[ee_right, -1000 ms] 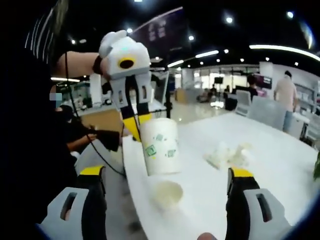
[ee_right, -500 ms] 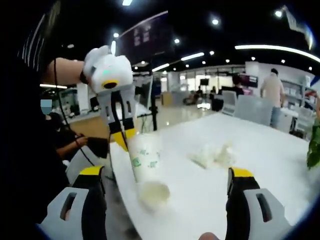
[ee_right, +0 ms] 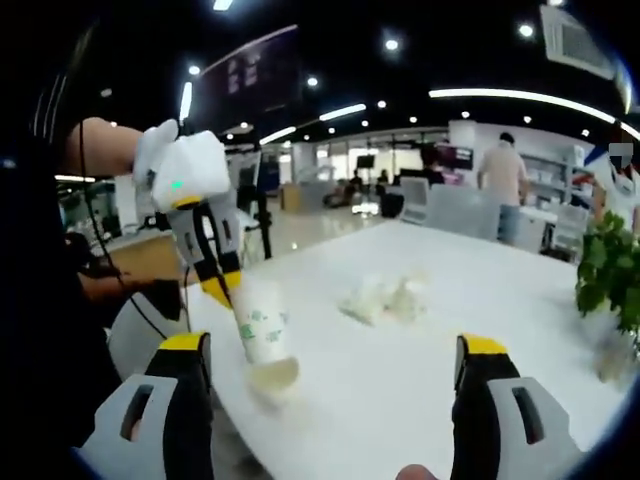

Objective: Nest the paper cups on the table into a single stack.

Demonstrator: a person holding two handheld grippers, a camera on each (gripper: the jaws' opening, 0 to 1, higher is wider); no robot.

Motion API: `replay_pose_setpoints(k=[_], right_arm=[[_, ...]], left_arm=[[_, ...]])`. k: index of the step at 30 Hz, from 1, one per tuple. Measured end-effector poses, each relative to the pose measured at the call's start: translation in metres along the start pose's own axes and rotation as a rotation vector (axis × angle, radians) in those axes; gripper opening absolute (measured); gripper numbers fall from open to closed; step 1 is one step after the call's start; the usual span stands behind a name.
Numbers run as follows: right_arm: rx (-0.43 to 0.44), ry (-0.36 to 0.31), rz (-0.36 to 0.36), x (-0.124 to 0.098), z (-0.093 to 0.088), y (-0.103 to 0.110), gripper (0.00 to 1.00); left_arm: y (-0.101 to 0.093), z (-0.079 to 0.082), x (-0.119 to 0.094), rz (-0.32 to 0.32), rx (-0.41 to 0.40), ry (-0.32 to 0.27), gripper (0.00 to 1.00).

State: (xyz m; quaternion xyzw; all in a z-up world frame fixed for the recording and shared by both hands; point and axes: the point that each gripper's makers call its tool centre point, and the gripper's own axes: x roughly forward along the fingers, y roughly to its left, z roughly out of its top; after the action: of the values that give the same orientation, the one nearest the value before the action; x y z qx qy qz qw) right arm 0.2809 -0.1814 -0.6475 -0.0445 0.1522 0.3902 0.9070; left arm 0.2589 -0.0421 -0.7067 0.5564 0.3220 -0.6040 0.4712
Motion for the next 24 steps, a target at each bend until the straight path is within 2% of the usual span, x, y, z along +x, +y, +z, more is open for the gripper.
replay_pose_setpoints(k=[3,9,14,20,24], right_arm=[[0.008,-0.015,-0.005,-0.004,0.0,0.0,1.0],[0.014,-0.029,-0.068,-0.009,-0.001,-0.012,1.0],[0.043,-0.042,-0.073,-0.013,-0.002,-0.016,1.0],[0.054,-0.045,-0.088,-0.019,-0.006,-0.021,1.0],[0.097,-0.053,-0.093,-0.021,-0.011,-0.024,1.0]], left_arm=[[-0.003,-0.003,0.005,-0.017,-0.003,0.032,0.0],[-0.003,0.004,0.013,-0.037,-0.01,0.053,0.0],[-0.007,0.003,0.018,-0.069,-0.038,0.078,0.0],[-0.004,0.002,0.024,-0.076,-0.014,0.104,0.0],[-0.003,0.007,0.027,-0.094,-0.013,0.104,0.0]])
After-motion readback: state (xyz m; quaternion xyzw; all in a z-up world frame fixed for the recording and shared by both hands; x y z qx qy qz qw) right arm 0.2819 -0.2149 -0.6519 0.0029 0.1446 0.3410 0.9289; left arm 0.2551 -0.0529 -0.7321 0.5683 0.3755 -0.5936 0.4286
